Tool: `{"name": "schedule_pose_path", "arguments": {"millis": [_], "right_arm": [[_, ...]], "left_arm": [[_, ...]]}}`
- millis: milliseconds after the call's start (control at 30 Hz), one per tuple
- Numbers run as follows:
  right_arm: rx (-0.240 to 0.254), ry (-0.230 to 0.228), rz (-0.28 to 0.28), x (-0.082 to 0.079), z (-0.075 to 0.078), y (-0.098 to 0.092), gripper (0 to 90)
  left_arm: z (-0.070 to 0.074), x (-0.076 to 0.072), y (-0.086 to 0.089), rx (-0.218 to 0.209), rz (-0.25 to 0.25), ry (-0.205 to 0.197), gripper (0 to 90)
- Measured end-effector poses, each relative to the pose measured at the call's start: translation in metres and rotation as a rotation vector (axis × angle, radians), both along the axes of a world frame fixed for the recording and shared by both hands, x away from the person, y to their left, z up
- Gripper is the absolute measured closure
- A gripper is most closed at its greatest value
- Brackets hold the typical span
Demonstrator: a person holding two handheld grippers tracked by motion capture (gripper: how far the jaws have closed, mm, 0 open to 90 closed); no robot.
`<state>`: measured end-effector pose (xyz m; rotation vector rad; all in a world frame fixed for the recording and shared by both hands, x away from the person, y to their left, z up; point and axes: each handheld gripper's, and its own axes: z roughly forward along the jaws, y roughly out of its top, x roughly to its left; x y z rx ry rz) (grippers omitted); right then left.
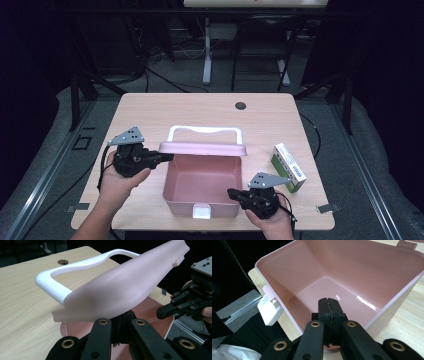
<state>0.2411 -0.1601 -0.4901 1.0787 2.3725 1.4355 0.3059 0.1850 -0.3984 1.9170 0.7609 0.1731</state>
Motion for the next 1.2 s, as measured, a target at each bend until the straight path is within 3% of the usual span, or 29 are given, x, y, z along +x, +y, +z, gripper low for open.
{"name": "schedule_pose_path", "arguments": {"millis": [1200], "right_arm": [[0.006, 0.014, 0.000, 0.005, -0.006, -0.003, 90.0]], "left_arm": [[0.011, 0.013, -0.002, -0.006, 0.014, -0.012, 90.0]]}}
